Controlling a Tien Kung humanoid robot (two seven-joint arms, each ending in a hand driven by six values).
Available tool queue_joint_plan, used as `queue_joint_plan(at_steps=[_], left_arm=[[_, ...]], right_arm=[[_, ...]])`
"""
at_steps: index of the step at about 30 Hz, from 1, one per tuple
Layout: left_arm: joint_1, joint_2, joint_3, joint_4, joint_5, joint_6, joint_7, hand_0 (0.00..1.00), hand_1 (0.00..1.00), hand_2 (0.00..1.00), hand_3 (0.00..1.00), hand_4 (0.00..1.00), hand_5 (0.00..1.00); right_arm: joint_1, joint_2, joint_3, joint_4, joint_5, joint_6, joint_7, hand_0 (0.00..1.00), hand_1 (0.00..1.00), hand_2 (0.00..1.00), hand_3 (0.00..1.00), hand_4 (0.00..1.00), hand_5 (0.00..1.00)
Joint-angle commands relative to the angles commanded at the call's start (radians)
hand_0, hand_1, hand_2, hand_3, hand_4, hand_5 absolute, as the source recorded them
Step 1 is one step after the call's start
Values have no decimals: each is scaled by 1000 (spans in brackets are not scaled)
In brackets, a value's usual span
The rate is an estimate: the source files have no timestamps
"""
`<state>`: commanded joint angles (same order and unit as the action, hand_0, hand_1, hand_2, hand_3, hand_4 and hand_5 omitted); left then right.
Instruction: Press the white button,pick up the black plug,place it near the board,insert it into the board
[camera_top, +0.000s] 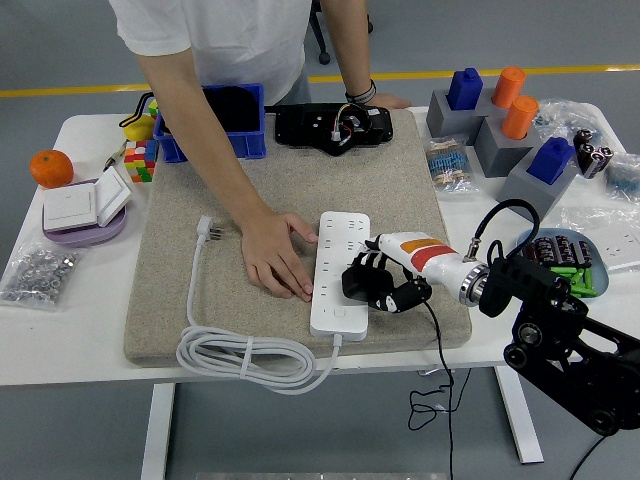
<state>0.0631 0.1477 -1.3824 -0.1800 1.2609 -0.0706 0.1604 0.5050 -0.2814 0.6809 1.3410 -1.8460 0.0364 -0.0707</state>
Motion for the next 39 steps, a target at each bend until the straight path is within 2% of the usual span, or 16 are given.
queue_joint_plan(at_steps=[2, 3, 9, 27, 28, 33, 34, 39], left_arm=[[-1, 0, 0, 0, 1, 0, 1, 705, 699, 670, 712, 722, 287], [-1, 1, -1, 0, 2, 0, 1, 705, 699, 670, 712, 721, 286], [-2, 2, 2, 0, -1, 0, 1, 705, 697, 670, 711, 721, 287], [1, 3, 11, 0, -6, 0, 1, 705, 699, 670, 711, 720, 286], [1, 3, 10, 0, -4, 0, 1, 705, 699, 670, 711, 721, 287], [1, 3, 8, 0, -3, 0, 2, 705, 699, 670, 711, 721, 287], [1, 2, 8, 0, -2, 0, 2, 706, 699, 670, 711, 721, 287], [3, 1, 8, 0, -3, 0, 1, 706, 699, 670, 711, 721, 287]], right_arm=[[0, 0, 0, -1, 2, 1, 0, 207, 321, 486, 557, 905, 2], [0, 0, 0, -1, 2, 2, -1, 192, 337, 484, 556, 950, 56], [2, 1, -1, -7, 3, -8, -3, 202, 344, 495, 559, 954, 67], [-2, 2, -1, 0, 10, -21, 0, 238, 365, 501, 562, 939, 40], [-2, 2, 1, 2, 11, -23, 1, 310, 415, 518, 572, 974, 93], [-2, 2, 9, 4, 13, -33, 9, 310, 415, 518, 572, 974, 93], [-2, 3, 10, 4, 13, -34, 10, 375, 461, 545, 598, 998, 193], [-5, 3, 10, 3, 14, -34, 10, 375, 461, 545, 598, 998, 193]])
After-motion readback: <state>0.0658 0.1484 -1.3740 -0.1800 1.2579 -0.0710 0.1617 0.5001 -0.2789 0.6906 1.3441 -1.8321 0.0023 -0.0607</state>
